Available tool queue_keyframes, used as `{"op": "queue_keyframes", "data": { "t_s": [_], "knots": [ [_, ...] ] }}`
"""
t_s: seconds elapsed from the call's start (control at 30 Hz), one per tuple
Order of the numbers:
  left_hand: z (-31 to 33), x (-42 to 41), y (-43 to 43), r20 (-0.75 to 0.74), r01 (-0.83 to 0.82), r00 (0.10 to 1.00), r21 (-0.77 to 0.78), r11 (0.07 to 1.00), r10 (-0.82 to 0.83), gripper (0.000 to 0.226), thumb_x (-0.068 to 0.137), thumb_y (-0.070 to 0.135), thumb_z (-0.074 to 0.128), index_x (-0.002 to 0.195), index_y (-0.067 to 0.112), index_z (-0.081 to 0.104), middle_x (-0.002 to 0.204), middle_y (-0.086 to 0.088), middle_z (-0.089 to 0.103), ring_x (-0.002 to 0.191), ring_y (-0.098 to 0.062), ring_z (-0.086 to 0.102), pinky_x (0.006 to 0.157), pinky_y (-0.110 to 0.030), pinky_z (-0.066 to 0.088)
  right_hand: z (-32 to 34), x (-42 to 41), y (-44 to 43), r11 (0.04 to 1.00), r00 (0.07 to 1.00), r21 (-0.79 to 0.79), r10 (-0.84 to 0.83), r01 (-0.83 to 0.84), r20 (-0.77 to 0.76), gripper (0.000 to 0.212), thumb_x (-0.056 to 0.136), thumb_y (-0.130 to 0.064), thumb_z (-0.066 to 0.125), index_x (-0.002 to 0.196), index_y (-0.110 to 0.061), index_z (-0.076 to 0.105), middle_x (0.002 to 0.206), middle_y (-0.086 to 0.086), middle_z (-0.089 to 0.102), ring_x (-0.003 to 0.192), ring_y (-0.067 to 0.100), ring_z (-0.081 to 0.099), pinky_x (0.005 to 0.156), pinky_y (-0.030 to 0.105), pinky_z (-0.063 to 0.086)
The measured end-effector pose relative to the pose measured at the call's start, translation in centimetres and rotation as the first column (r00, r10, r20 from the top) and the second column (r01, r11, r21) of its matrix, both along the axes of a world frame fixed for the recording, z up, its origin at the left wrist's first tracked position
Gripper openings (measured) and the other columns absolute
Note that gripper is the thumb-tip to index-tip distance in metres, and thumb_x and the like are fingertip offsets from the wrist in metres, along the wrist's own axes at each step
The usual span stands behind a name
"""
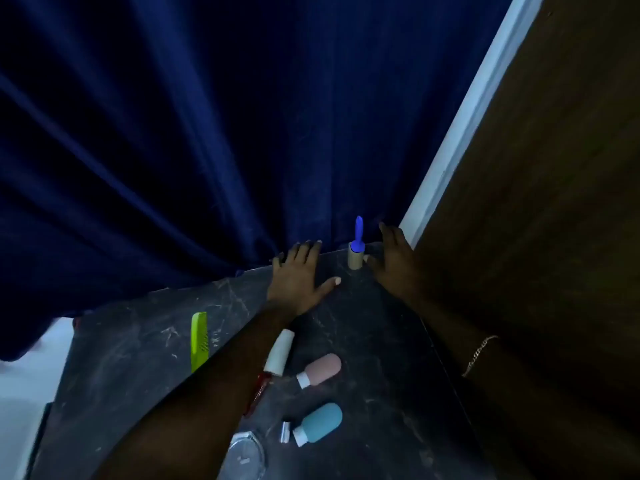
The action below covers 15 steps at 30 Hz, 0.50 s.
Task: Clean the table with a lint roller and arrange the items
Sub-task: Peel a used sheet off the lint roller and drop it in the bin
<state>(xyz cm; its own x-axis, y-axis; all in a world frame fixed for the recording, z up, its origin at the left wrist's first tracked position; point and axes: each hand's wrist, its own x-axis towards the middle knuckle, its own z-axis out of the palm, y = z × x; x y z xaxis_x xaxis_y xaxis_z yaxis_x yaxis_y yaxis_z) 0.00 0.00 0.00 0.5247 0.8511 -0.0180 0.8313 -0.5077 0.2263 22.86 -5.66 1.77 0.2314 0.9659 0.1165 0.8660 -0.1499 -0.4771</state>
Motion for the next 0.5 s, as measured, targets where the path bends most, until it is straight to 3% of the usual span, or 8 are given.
{"op": "queue_keyframes", "data": {
  "t_s": [0.2, 0.33, 0.43, 0.5],
  "knots": [
    [-3.9, 4.4, 2.5, 0.007, -0.078, 0.997, -0.22, 0.972, 0.081, 0.1, 0.09, 0.082, 0.044, 0.166, 0.027, 0.01, 0.17, -0.007, 0.027, 0.156, -0.029, 0.03, 0.124, -0.063, 0.027, -3.5, 0.9, 3.2, 0.992, 0.995, -0.088, -0.091, 0.088, -0.037, 0.071, 0.093, -0.036, 0.061, 0.152, -0.012, 0.03, 0.143, 0.01, 0.043, 0.119, 0.027, 0.058, 0.086, 0.036, 0.051],
    [-6.2, 7.1, 4.7, 0.073, -0.064, 0.993, -0.279, 0.958, 0.088, 0.099, 0.092, 0.073, 0.054, 0.164, 0.015, 0.019, 0.163, -0.01, 0.037, 0.148, -0.03, 0.041, 0.118, -0.052, 0.038, -5.3, 0.9, 6.2, 0.992, 0.988, -0.084, -0.108, 0.099, -0.112, 0.068, 0.092, -0.042, 0.061, 0.148, -0.015, 0.035, 0.135, 0.011, 0.052, 0.115, 0.027, 0.06, 0.079, 0.027, 0.041],
    [-7.7, 9.2, 6.3, 0.11, -0.052, 0.989, -0.35, 0.935, 0.096, 0.073, 0.094, 0.056, 0.064, 0.148, 0.013, 0.042, 0.144, -0.011, 0.053, 0.129, -0.029, 0.056, 0.105, -0.046, 0.05, -6.7, 0.8, 8.2, 0.991, 0.978, -0.062, -0.126, 0.117, -0.167, 0.068, 0.088, -0.04, 0.066, 0.147, -0.025, 0.035, 0.136, 0.006, 0.053, 0.116, 0.023, 0.061, 0.079, 0.022, 0.043],
    [-8.4, 10.5, 7.3, 0.169, -0.038, 0.978, -0.422, 0.906, 0.12, 0.055, 0.096, 0.042, 0.068, 0.139, 0.012, 0.052, 0.134, -0.012, 0.059, 0.119, -0.029, 0.061, 0.102, -0.047, 0.054, -7.4, 0.8, 9.4, 0.991, 0.973, -0.065, -0.125, 0.114, -0.195, 0.07, 0.087, -0.037, 0.067, 0.147, -0.028, 0.031, 0.139, 0.005, 0.052, 0.121, 0.023, 0.06, 0.086, 0.027, 0.05]
  ]
}}
